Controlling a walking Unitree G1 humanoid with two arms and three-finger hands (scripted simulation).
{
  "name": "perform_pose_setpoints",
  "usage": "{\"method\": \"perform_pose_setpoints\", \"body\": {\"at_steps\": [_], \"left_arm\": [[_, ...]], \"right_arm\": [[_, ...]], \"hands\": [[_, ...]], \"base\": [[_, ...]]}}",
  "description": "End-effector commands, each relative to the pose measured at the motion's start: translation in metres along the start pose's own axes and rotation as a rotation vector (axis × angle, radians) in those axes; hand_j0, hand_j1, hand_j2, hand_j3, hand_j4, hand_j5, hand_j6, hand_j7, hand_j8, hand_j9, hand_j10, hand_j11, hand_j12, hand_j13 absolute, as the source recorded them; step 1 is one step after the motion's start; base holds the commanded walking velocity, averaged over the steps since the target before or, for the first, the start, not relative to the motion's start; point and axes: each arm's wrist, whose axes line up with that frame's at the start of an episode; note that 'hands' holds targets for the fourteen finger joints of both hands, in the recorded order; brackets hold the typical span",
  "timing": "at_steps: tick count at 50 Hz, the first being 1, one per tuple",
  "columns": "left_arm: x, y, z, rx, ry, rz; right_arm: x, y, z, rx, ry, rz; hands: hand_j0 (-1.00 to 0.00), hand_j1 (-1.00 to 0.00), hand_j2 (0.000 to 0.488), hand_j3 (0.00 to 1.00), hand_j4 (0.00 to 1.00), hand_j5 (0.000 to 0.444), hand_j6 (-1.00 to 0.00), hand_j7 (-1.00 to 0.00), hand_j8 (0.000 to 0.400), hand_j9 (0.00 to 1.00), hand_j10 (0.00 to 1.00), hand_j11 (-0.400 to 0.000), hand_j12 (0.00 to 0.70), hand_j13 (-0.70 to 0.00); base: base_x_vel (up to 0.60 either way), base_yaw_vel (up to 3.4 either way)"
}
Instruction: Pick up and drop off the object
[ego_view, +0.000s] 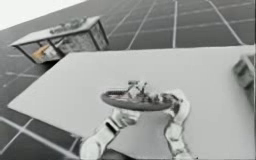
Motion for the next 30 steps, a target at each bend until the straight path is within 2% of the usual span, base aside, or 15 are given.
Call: {"method": "perform_pose_setpoints", "body": {"at_steps": [1,2,5,7,8,9,10,11,12,15,17,19,20,21,30], "left_arm": [[-0.035,0.048,-0.028,-0.006,0.07,0.314],[-0.031,0.046,-0.023,-0.015,0.08,0.313],[-0.031,0.046,-0.03,-0.023,0.117,0.278],[-0.036,0.042,-0.044,-0.032,0.135,0.27],[-0.037,0.036,-0.04,-0.047,0.15,0.26],[-0.037,0.037,-0.05,-0.053,0.168,0.253],[-0.05,0.035,-0.058,-0.028,0.182,0.245],[-0.047,0.037,-0.051,-0.045,0.176,0.236],[-0.045,0.041,-0.06,-0.047,0.177,0.241],[-0.048,0.038,-0.06,-0.034,0.18,0.236],[-0.052,0.04,-0.059,-0.039,0.187,0.229],[-0.054,0.035,-0.055,-0.028,0.18,0.226],[-0.054,0.042,-0.056,-0.028,0.159,0.219],[-0.058,0.045,-0.055,-0.042,0.172,0.207],[-0.058,0.045,-0.055,-0.042,0.172,0.207]], "right_arm": [[0.042,-0.045,-0.038,-0.033,-0.29,0.275],[0.037,-0.043,-0.037,-0.037,-0.295,0.225],[0.02,-0.04,-0.018,-0.075,-0.38,0.137],[0.022,-0.042,-0.006,-0.046,-0.434,0.138],[0.021,-0.046,-0.003,-0.04,-0.452,0.167],[0.024,-0.045,0.01,-0.034,-0.462,0.181],[0.025,-0.046,0.007,-0.008,-0.46,0.202],[0.03,-0.047,0.008,0.041,-0.46,0.224],[0.034,-0.054,0.003,0.065,-0.448,0.256],[0.059,-0.063,0.003,0.216,-0.454,0.338],[0.056,-0.065,-0.01,0.318,-0.486,0.355],[0.049,-0.063,-0.011,0.369,-0.536,0.431],[0.041,-0.069,-0.008,0.386,-0.559,0.438],[0.118,0.007,0.061,-0.049,0.734,-0.47],[0.118,0.007,0.061,-0.049,0.734,-0.47]], "hands": [[0.0,0.0,0.0,1.0,1.0,0.0,0.0,0.0,0.0,1.0,1.0,-0.4,0.0,-0.7],[0.0,0.0,0.0,1.0,1.0,0.0,0.0,0.0,0.0,1.0,1.0,-0.4,0.0,-0.7],[0.0,0.0,0.0,1.0,1.0,0.0,0.0,0.0,0.0,1.0,1.0,-0.4,0.0,-0.7],[0.0,0.0,0.0,1.0,1.0,0.0,0.0,0.0,0.0,1.0,1.0,-0.4,0.0,-0.7],[0.0,0.0,0.0,1.0,1.0,0.0,0.0,0.0,0.0,1.0,1.0,-0.4,0.0,-0.7],[0.0,0.0,0.0,1.0,1.0,0.0,0.0,0.0,0.0,1.0,1.0,-0.4,0.0,-0.7],[0.0,0.0,0.0,1.0,1.0,0.0,0.0,0.0,0.0,1.0,1.0,-0.4,0.0,-0.7],[0.0,0.0,0.0,1.0,1.0,0.0,0.0,0.0,0.0,1.0,1.0,-0.4,0.0,-0.7],[0.0,0.0,0.0,1.0,1.0,0.0,0.0,0.0,0.0,1.0,1.0,-0.4,0.0,-0.7],[0.0,0.0,0.0,1.0,1.0,0.0,0.0,0.0,0.0,1.0,1.0,-0.4,0.0,-0.7],[0.0,0.0,0.0,1.0,1.0,0.0,0.0,0.0,0.0,1.0,1.0,-0.4,0.0,-0.7],[0.0,0.0,0.0,1.0,1.0,0.0,0.0,0.0,0.0,1.0,1.0,-0.4,0.0,-0.7],[0.0,0.0,0.0,1.0,1.0,0.0,0.0,0.0,0.0,1.0,1.0,-0.4,0.0,-0.7],[0.0,0.0,0.0,1.0,1.0,0.0,0.0,0.0,0.0,1.0,1.0,-0.4,0.0,-0.7],[0.0,0.0,0.0,1.0,1.0,0.0,0.0,0.0,0.0,1.0,1.0,-0.4,0.0,-0.7]], "base": [[0.0,0.0],[0.0,0.0],[0.0,0.0],[0.0,0.0],[0.0,0.0],[0.0,0.0],[0.0,0.0],[0.0,0.0],[0.0,0.0],[0.0,0.0],[0.0,0.0],[0.0,0.0],[0.0,0.0],[0.16,2.7],[0.16,2.68]]}}
